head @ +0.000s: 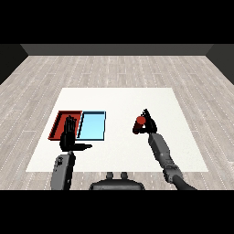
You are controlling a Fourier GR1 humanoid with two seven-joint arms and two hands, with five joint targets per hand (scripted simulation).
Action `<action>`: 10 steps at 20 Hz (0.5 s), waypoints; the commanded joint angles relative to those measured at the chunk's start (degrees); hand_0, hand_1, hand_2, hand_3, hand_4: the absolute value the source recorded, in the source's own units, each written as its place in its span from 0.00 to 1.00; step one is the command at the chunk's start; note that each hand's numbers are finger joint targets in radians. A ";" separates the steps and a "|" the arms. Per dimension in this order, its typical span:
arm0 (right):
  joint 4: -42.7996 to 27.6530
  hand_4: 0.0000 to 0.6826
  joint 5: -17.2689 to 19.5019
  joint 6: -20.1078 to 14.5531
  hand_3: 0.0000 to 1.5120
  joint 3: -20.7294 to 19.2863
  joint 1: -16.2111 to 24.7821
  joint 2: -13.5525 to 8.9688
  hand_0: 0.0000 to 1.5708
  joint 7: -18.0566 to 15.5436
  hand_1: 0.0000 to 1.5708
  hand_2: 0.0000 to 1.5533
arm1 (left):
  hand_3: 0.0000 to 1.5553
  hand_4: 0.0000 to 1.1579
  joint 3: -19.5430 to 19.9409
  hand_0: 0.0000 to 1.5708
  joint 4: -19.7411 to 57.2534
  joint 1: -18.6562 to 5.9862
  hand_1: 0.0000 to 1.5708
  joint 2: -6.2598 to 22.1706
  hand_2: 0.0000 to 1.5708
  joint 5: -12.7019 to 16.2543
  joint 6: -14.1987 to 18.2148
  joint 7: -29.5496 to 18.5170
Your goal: Pick the red can and put it in the red box
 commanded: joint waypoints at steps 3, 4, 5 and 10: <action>10.57 0.00 1.64 2.15 0.00 -0.32 -3.36 0.46 0.00 -6.13 0.00 0.00 | 0.00 0.00 0.75 0.00 -0.27 1.11 0.00 0.79 0.00 0.57 -0.70 -0.31; -1.61 0.00 -1.36 0.88 0.00 0.21 -0.48 0.64 0.00 4.18 0.00 0.00 | 0.00 0.00 -0.24 0.00 -4.20 1.42 0.00 0.45 0.00 1.91 -0.88 3.79; 9.49 0.00 -0.93 2.19 0.00 -2.33 -5.48 -0.96 0.00 -1.81 0.00 0.00 | 0.00 0.00 -1.67 0.00 1.73 -2.35 0.00 -2.03 0.00 -2.27 2.62 -0.44; 5.73 0.00 0.39 1.87 0.00 -0.15 -2.01 -0.36 0.00 -1.75 0.00 0.00 | 0.00 0.00 -0.24 0.00 -8.21 5.88 0.00 0.45 0.00 1.97 -1.10 2.83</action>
